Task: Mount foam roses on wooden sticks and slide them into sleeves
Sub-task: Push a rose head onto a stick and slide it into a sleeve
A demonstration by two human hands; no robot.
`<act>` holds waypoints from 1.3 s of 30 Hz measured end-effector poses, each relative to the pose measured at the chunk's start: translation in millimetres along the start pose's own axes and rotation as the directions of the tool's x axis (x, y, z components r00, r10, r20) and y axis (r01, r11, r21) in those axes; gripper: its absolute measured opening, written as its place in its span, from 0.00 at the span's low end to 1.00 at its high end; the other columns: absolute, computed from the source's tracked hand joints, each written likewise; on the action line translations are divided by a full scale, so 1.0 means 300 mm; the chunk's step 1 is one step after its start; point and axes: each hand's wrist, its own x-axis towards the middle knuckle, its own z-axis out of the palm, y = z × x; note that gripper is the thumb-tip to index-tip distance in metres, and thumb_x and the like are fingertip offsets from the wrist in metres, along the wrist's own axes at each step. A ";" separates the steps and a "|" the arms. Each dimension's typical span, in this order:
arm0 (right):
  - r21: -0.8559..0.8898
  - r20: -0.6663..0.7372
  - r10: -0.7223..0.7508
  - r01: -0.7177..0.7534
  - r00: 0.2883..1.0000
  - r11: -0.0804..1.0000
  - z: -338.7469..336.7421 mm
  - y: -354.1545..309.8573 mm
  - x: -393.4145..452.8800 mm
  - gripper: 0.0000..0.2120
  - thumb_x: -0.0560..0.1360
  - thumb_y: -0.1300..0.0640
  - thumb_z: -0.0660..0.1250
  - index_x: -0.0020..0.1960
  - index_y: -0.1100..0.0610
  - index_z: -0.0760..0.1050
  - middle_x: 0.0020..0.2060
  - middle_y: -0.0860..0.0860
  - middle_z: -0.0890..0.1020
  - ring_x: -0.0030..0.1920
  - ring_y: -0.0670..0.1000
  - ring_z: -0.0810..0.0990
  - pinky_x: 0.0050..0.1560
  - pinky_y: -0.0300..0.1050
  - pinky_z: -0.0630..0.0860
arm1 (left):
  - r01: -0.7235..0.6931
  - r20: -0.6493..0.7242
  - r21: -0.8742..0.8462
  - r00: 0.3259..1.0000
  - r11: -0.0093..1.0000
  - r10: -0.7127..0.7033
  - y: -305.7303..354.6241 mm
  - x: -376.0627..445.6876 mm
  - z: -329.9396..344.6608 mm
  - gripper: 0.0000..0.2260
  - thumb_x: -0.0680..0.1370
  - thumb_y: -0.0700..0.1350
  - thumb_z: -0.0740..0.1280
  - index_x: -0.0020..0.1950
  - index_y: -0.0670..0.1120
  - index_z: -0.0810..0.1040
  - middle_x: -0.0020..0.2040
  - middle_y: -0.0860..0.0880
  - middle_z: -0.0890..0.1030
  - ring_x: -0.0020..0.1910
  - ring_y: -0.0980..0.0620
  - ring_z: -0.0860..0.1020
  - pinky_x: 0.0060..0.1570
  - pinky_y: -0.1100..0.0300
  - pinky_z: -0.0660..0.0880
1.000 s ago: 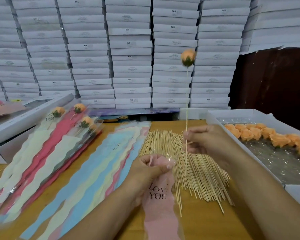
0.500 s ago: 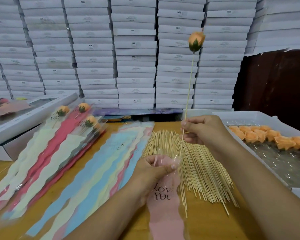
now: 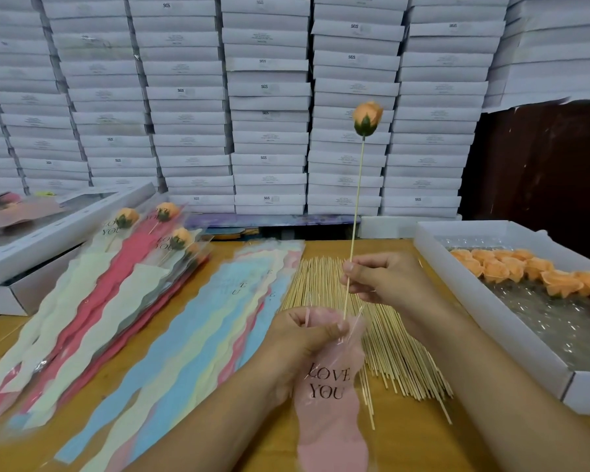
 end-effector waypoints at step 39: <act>-0.016 0.045 -0.166 0.167 0.985 0.986 -0.007 -0.044 0.027 0.18 0.77 0.72 0.64 0.55 0.50 0.80 0.53 0.49 0.83 0.41 0.48 0.86 0.38 0.34 0.78 | 0.048 0.098 -0.051 0.994 0.998 -0.043 0.000 0.001 -0.015 0.20 0.62 0.38 0.82 0.52 0.48 0.86 0.54 0.37 0.85 0.50 0.38 0.84 0.54 0.43 0.81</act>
